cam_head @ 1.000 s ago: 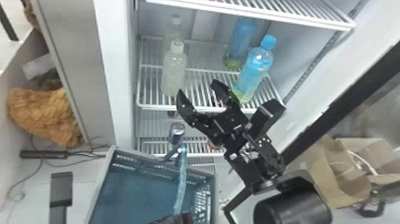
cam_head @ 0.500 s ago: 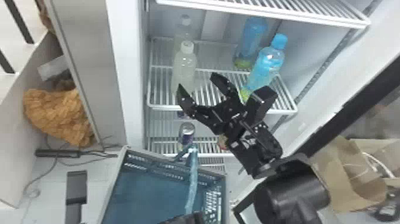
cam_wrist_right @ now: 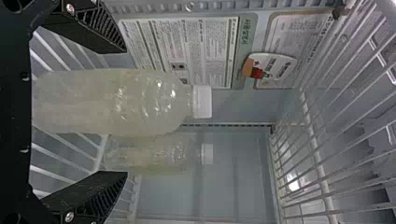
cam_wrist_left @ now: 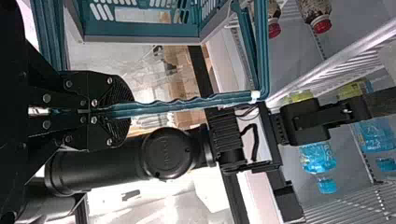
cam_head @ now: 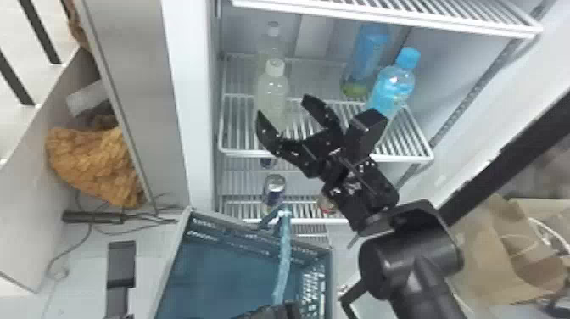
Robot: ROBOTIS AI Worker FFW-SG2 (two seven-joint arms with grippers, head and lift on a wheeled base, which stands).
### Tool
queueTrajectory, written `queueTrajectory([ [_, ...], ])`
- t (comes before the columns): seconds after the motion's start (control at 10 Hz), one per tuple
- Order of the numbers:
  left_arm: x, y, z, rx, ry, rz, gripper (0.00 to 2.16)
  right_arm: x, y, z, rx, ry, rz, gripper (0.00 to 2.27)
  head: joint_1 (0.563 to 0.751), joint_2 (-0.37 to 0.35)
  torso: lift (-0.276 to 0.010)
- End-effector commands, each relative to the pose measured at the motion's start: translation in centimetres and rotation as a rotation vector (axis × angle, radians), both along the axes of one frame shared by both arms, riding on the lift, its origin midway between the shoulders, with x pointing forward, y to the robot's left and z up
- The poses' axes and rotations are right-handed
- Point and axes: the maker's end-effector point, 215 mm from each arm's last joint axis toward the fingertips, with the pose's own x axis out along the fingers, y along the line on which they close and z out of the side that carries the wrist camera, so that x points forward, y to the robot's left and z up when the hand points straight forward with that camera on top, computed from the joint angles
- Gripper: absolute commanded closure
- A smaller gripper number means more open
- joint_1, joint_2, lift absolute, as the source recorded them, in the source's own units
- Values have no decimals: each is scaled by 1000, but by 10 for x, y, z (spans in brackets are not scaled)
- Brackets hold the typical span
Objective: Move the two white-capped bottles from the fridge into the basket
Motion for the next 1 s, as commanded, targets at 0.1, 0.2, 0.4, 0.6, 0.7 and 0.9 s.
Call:
queueTrajectory([
  [0.1,0,-1,1,-1,-3,-3,1194,13,10,4,7,-15,13,99,695,-184,0],
  [0.2,0,-1,1,-1,-3,-3,1194,17,16,7,9,-23,21,102,695,-177,0],
  [0.4,1,0,1,0,-3,-1,1193,19,22,13,6,-39,23,183,695,-163,0],
  [0.6,1,0,1,0,-3,-1,1194,19,24,20,11,-57,22,883,695,-151,0],
  [0.7,1,1,0,3,-3,1,1194,18,23,22,13,-63,19,912,695,-149,0],
  [0.9,0,0,0,0,0,-2,1194,16,23,24,13,-68,18,912,695,-148,0],
])
